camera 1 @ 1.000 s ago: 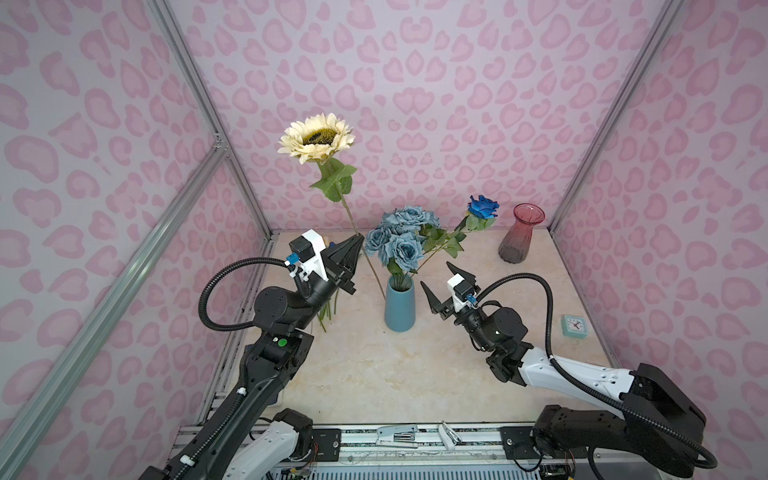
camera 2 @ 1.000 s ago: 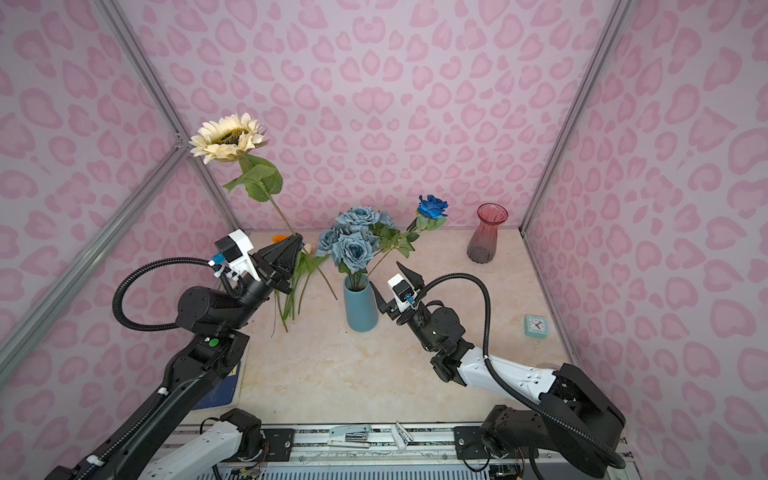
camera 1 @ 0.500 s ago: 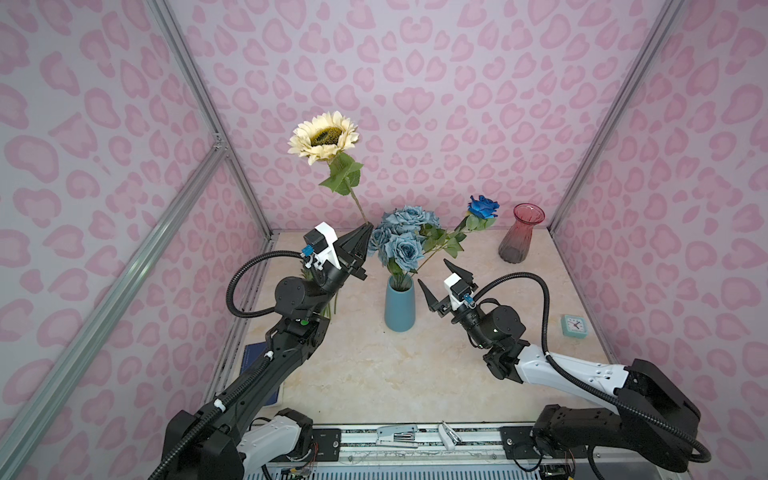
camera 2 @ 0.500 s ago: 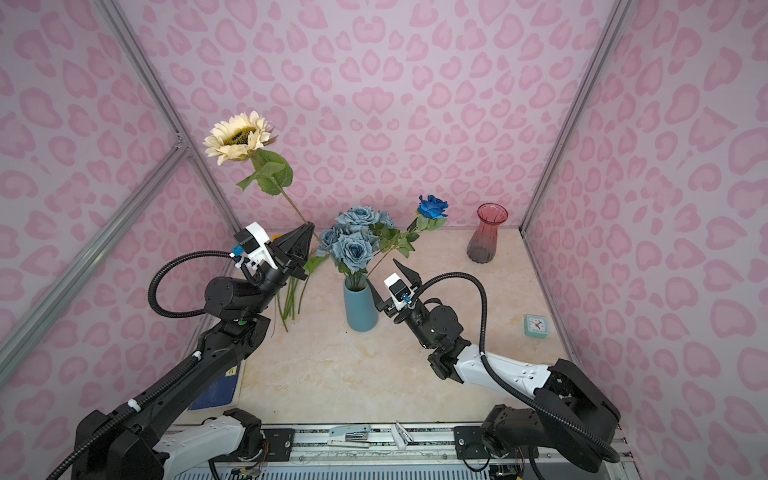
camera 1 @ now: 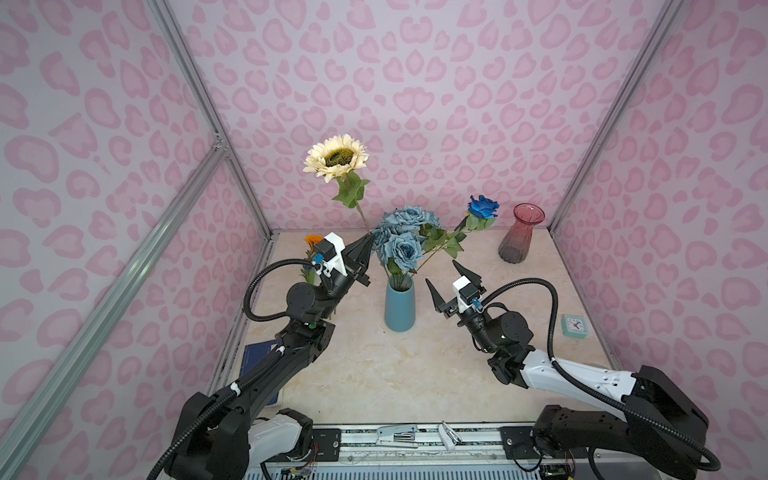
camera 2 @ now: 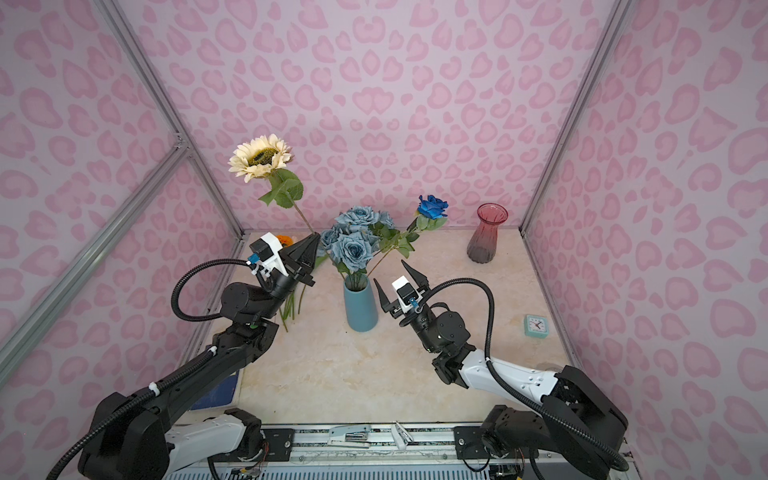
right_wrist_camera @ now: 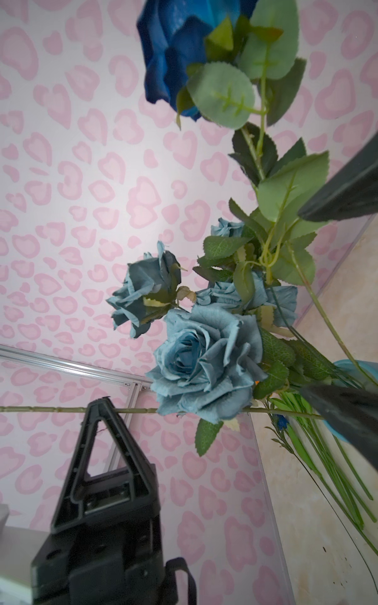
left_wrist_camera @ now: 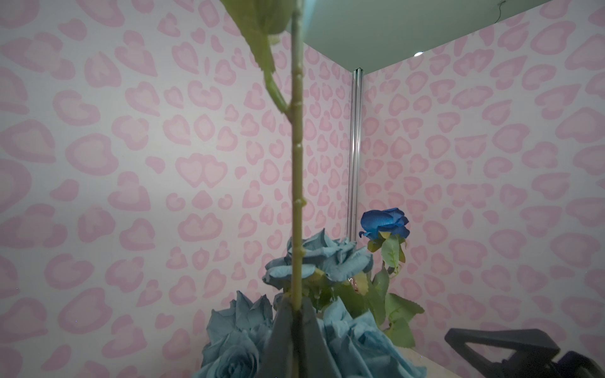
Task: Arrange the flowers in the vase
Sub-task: 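Carry the sunflower toward the teal vase with the left gripper, then lower the sunflower stem into the teal vase with the left gripper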
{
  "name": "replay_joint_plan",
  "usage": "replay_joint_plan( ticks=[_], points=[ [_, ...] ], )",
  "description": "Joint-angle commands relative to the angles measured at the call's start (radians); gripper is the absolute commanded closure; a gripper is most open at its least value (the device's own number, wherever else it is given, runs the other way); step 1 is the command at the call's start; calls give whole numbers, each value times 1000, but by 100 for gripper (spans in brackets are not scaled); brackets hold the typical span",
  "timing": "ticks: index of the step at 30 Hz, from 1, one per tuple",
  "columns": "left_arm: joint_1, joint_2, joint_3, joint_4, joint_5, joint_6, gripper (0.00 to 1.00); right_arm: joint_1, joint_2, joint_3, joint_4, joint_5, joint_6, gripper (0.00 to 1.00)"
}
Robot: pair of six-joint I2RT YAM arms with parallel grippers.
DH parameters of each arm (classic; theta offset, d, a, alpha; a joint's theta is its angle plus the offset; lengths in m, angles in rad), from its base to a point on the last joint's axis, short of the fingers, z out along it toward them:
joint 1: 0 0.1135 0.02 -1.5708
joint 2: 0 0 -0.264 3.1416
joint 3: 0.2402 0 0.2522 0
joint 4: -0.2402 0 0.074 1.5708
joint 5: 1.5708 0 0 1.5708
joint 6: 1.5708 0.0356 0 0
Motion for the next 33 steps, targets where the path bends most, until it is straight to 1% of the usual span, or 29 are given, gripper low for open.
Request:
replay_joint_plan(
  ticks=[1, 7, 19, 33],
  points=[
    [0, 10, -27, 101, -25, -20, 100, 2, -11, -16, 31, 15, -2, 23],
    [-2, 32, -44, 104, -14, -14, 100, 2, -6, -15, 11, 28, -2, 23],
    [-11, 43, -96, 77, -11, -21, 100, 0, 66, 7, 73, 34, -3, 23],
    [-37, 67, -109, 38, 13, -19, 98, -3, 72, 6, 97, 33, -8, 23]
  ],
)
